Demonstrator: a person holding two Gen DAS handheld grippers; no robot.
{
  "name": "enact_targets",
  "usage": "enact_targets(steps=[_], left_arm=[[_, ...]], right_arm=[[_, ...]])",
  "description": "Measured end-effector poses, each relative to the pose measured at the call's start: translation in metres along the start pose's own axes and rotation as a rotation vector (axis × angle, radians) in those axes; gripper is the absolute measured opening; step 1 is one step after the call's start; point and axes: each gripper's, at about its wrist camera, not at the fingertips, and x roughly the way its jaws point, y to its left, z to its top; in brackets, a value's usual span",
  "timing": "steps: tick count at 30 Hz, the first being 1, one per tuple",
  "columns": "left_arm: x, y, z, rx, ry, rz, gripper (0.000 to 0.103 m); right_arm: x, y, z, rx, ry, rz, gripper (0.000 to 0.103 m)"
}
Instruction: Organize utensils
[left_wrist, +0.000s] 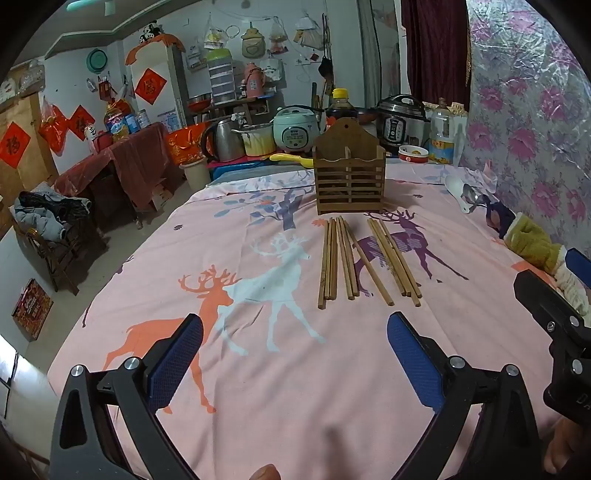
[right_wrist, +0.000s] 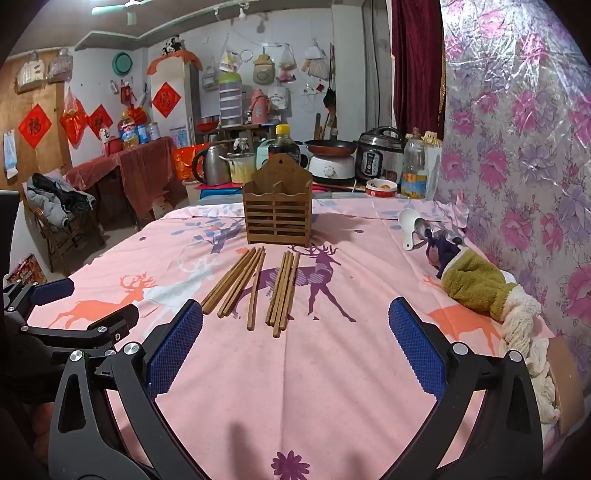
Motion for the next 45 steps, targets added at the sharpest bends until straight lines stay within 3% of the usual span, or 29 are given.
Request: enact_targets(steps=[21,33,45], left_arm=[[0.001,0.000,0.000,0.001,0.006,-0.003,0.098],[0.006,-0.005,-0.018,0.001,0.016,-0.007,0.098],[0.033,0.008,-0.015,-0.005,0.092,-0.001,0.098]], right_arm=[[0.001,0.001,-0.001,0.006,0.003,0.004,0.097],[0.001,-0.002,0.002,0.009,0.008,0.006,0.097],[0.022,-0.017,-0.005,0.046,0.061,0.003,0.097]])
